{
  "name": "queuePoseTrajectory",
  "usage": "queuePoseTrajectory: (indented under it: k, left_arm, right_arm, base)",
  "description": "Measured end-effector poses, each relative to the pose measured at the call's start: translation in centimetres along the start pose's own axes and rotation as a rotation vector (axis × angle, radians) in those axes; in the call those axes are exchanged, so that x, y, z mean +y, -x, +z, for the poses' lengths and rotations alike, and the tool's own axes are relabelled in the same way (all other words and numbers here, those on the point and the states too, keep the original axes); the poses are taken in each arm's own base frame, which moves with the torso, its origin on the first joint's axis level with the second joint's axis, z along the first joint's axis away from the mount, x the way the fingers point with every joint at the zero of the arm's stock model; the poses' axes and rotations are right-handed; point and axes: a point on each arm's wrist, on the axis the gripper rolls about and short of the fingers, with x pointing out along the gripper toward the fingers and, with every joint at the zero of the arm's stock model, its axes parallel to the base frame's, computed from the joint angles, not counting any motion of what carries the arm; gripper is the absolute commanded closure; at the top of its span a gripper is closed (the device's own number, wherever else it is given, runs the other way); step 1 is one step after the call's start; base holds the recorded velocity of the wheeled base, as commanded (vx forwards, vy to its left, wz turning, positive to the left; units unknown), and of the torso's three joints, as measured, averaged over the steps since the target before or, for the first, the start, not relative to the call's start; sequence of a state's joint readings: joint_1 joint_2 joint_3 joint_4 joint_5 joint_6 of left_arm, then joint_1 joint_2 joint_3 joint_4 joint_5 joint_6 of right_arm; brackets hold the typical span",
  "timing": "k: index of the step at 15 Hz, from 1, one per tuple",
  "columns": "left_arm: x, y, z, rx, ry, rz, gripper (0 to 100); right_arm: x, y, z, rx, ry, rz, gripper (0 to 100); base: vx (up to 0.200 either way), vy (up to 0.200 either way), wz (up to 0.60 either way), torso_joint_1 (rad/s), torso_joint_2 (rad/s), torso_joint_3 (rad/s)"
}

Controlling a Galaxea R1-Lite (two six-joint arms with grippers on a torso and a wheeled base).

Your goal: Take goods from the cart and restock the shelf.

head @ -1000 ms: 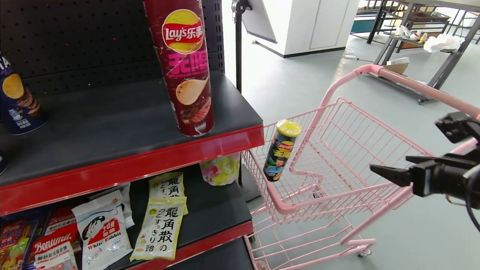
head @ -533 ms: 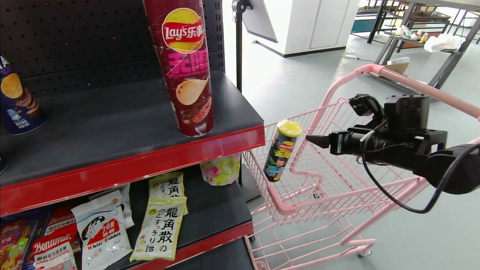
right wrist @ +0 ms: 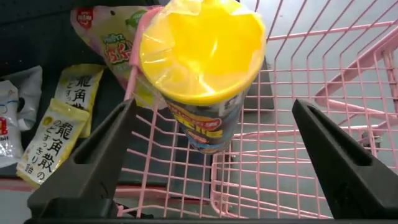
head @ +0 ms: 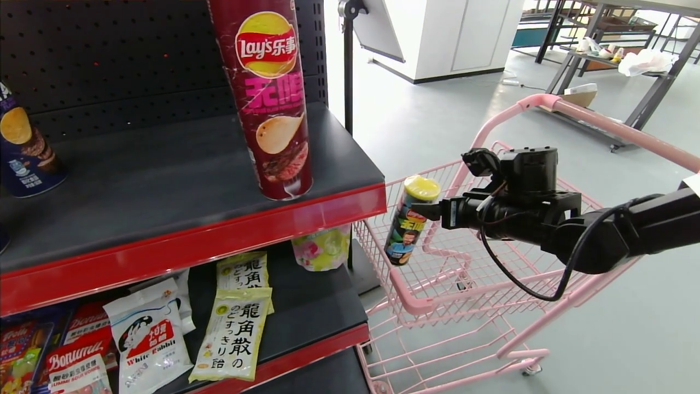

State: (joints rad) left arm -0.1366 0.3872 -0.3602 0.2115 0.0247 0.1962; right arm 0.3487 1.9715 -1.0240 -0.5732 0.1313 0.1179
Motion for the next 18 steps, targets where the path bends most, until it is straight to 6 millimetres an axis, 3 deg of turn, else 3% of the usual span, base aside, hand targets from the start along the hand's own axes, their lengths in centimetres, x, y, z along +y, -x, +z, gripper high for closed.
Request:
queuePoseTrajectory:
  k: [13,14,18]
  left_arm:
    - [0.1,0.0,0.1,-0.001,-0.002,0.013,0]
    - [0.1,0.0,0.2,0.0,-0.002,0.014,0]
    - [0.1,0.0,0.5,-0.002,-0.002,0.015,0]
  right_arm:
    - [0.3,-6.2,-1.1,0.01,-0.022,0.017,0]
    - [0.2,-6.7,-1.3,0.006,-0.025,0.0,100]
    - [0.2,-8.0,-1.6,-0.038,-0.045,-0.01,100]
  base:
    - [0.0,0.0,0.0,0.0,0.0,0.0]
    - [0.0,0.0,0.0,0.0,0.0,0.0]
    - [0.0,0.0,0.0,0.0,0.0,0.0]
